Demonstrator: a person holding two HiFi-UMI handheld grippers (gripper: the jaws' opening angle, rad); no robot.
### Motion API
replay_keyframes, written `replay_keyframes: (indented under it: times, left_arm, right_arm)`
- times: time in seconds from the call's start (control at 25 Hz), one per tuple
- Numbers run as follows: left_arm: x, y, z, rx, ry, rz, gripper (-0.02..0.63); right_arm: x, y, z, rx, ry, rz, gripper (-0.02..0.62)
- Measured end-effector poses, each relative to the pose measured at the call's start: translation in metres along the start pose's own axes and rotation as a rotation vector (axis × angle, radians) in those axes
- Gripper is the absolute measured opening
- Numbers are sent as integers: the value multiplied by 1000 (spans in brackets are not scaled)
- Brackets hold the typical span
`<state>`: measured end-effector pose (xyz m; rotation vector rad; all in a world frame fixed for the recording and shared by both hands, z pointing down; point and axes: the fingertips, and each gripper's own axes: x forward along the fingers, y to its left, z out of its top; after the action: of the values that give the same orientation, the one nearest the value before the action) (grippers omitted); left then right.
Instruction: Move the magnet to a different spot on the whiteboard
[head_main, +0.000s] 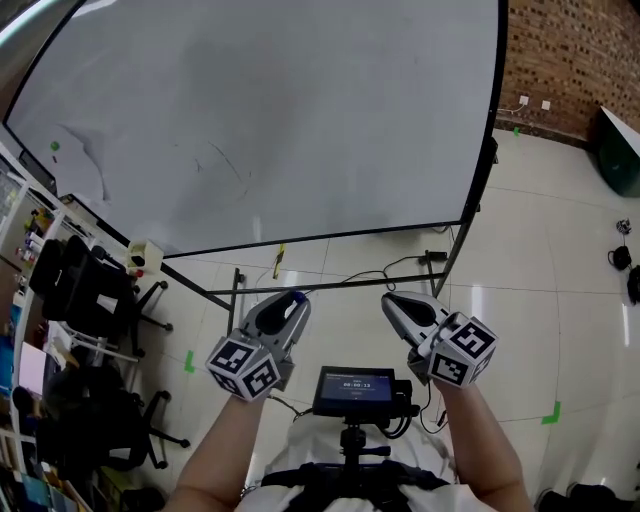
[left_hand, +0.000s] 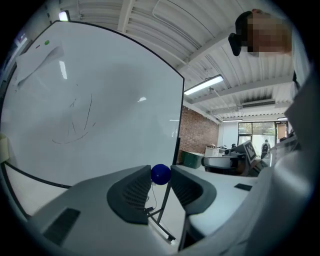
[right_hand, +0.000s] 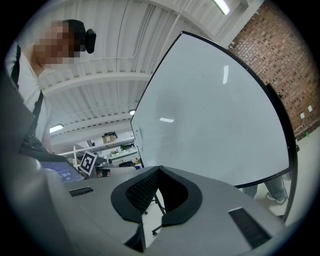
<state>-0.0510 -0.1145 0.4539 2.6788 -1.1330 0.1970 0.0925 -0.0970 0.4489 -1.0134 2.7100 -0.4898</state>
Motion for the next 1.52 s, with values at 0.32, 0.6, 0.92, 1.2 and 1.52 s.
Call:
replay_keyframes:
  times: [0.32, 0.6, 0.92, 1.2, 1.52]
  left_arm:
    - [-59, 45, -15, -27, -2, -23, 161]
    - [-106, 83, -18, -63, -33, -24, 161]
    - [-144, 117, -19, -82, -62, -59, 161]
    - [-166, 131, -33, -99, -67, -76, 161]
    - [-183, 141, -40, -103, -80, -61, 160]
  right_arm:
    - [54, 48, -17, -27, 56, 11, 32]
    - [90, 92, -34, -51, 86, 9, 32]
    - [127, 129, -47, -77, 83, -12, 32]
    - [141, 150, -66, -91, 102, -19, 32]
    - [147, 158, -75, -95, 113, -25, 32]
